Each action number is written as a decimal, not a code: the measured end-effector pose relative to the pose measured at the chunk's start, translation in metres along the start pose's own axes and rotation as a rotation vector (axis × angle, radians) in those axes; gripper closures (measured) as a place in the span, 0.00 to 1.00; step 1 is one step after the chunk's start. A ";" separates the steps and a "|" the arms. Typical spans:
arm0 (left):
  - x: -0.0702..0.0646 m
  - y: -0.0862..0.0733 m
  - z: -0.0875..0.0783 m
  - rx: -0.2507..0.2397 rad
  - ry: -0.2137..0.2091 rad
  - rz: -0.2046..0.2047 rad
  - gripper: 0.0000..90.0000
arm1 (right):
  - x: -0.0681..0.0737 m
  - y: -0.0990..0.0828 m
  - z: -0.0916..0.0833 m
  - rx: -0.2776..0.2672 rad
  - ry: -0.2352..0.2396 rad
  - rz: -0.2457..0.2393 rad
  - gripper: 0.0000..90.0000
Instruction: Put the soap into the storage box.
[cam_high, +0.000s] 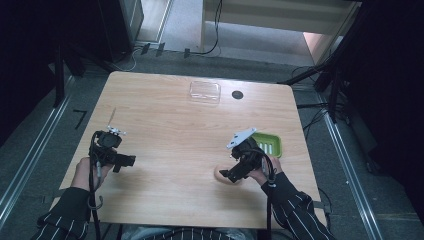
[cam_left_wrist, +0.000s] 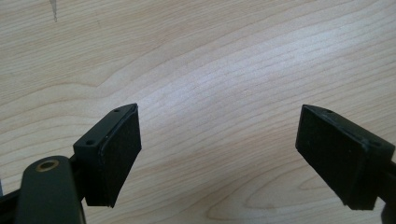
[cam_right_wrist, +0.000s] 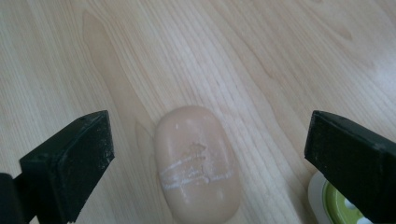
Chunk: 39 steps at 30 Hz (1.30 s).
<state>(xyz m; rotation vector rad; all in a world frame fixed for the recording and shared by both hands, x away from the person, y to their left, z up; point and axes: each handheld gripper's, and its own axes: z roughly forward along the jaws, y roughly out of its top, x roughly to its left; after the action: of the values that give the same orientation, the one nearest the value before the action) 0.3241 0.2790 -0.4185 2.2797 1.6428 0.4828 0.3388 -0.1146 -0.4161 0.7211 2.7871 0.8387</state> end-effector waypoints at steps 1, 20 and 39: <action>0.000 0.000 0.000 -0.002 -0.002 0.002 0.16 | 0.000 0.000 0.000 0.003 0.004 -0.002 0.02; -0.008 0.000 0.001 0.014 -0.006 0.032 0.16 | -0.006 0.002 0.002 0.041 0.020 -0.014 0.02; -0.004 0.001 0.003 0.009 -0.018 0.028 0.16 | -0.006 0.008 0.012 0.145 0.046 -0.068 0.04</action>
<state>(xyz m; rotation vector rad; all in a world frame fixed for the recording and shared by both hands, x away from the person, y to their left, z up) 0.3247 0.2746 -0.4211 2.3090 1.6102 0.4616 0.3506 -0.1058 -0.4222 0.6314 2.9193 0.6552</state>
